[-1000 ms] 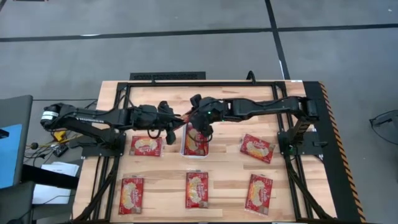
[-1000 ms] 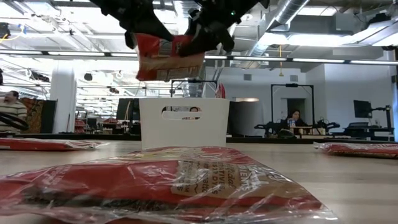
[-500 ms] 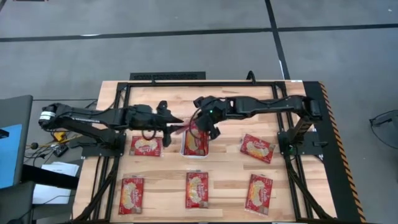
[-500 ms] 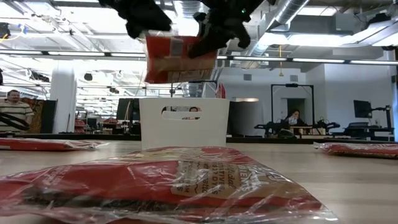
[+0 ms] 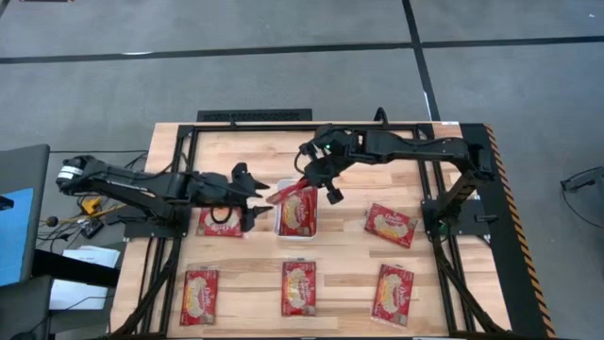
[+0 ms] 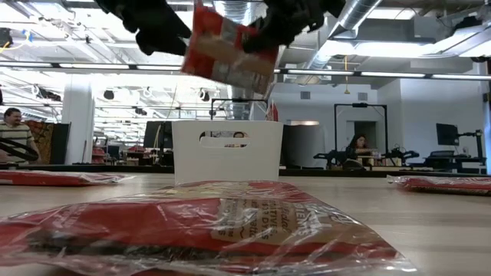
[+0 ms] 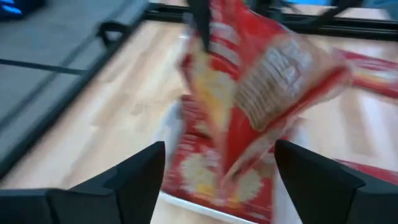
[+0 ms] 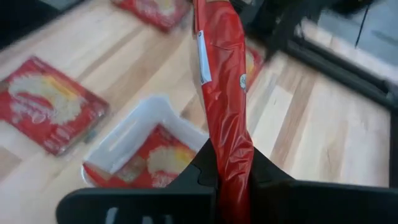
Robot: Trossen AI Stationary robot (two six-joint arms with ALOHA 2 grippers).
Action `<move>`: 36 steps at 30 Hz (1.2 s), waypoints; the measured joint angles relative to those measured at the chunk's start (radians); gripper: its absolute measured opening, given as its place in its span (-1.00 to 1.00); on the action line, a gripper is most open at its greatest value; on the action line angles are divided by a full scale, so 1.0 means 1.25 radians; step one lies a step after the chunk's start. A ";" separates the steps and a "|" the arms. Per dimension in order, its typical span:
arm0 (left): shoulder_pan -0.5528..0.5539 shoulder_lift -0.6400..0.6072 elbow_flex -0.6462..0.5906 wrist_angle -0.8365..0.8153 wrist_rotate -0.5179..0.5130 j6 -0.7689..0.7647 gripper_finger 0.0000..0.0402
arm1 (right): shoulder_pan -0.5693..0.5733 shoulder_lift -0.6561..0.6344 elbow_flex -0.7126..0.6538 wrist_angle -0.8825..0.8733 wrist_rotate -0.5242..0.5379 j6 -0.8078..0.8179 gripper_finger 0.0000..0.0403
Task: Sort popcorn bags into baskets
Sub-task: Put the red popcorn bag into the white bin
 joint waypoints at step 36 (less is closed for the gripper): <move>-0.046 0.125 -0.003 0.140 -0.094 0.097 -0.97 | 0.034 -0.054 -0.002 0.030 0.168 0.067 -0.27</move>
